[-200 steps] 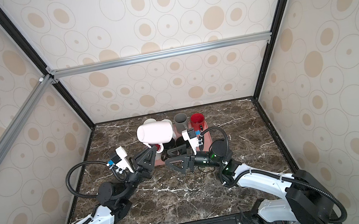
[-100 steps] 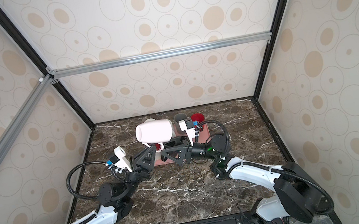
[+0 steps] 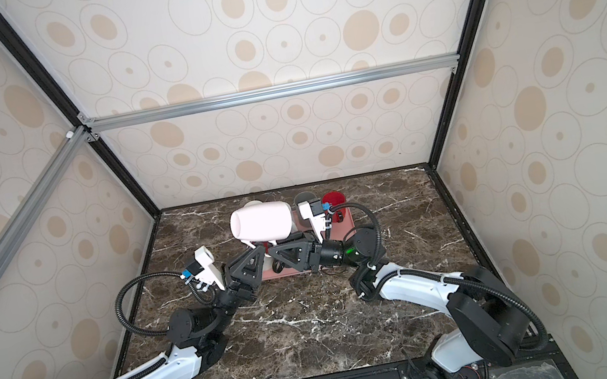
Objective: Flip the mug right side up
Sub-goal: 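Grasp the pink mug's rim with the right gripper while the left releases, then carry the upright pink mug onto the tray with the right gripper while the left withdraws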
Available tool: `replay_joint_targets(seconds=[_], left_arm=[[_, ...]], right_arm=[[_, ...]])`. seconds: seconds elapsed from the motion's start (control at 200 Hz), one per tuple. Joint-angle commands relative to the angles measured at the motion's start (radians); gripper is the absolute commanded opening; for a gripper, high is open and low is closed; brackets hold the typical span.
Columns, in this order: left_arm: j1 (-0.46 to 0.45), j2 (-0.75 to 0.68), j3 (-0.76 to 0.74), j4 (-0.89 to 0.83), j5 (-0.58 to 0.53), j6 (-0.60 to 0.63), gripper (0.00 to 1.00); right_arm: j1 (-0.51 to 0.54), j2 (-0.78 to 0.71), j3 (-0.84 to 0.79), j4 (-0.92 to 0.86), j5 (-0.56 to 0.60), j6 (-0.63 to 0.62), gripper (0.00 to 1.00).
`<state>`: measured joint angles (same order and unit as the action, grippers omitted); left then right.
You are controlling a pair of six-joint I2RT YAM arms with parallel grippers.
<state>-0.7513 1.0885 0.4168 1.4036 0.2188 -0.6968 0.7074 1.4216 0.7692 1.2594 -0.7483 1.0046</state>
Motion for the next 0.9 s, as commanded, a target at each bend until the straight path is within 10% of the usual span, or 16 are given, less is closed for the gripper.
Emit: replay_joint_targets(seconds=[0.0,0.215,0.39,0.615,0.895], left_arm=[[0.009,-0.007,0.033,0.119,0.006,-0.024,0.00],[0.013,-0.015,0.031,0.070,-0.021,-0.037,0.00],[0.013,-0.051,0.007,-0.016,-0.090,-0.034,0.64],[0.013,-0.098,-0.022,-0.083,-0.124,-0.018,0.90],[0.012,-0.217,-0.092,-0.253,-0.193,0.045,0.99]], right_arm=[[0.003,0.000,0.028,0.068,-0.001,0.026,0.26],[0.004,-0.032,0.015,0.014,0.025,-0.012,0.00],[0.002,-0.138,-0.020,-0.192,0.109,-0.146,0.00],[-0.025,-0.292,-0.041,-0.537,0.233,-0.289,0.00],[-0.088,-0.448,0.074,-1.296,0.503,-0.531,0.00]])
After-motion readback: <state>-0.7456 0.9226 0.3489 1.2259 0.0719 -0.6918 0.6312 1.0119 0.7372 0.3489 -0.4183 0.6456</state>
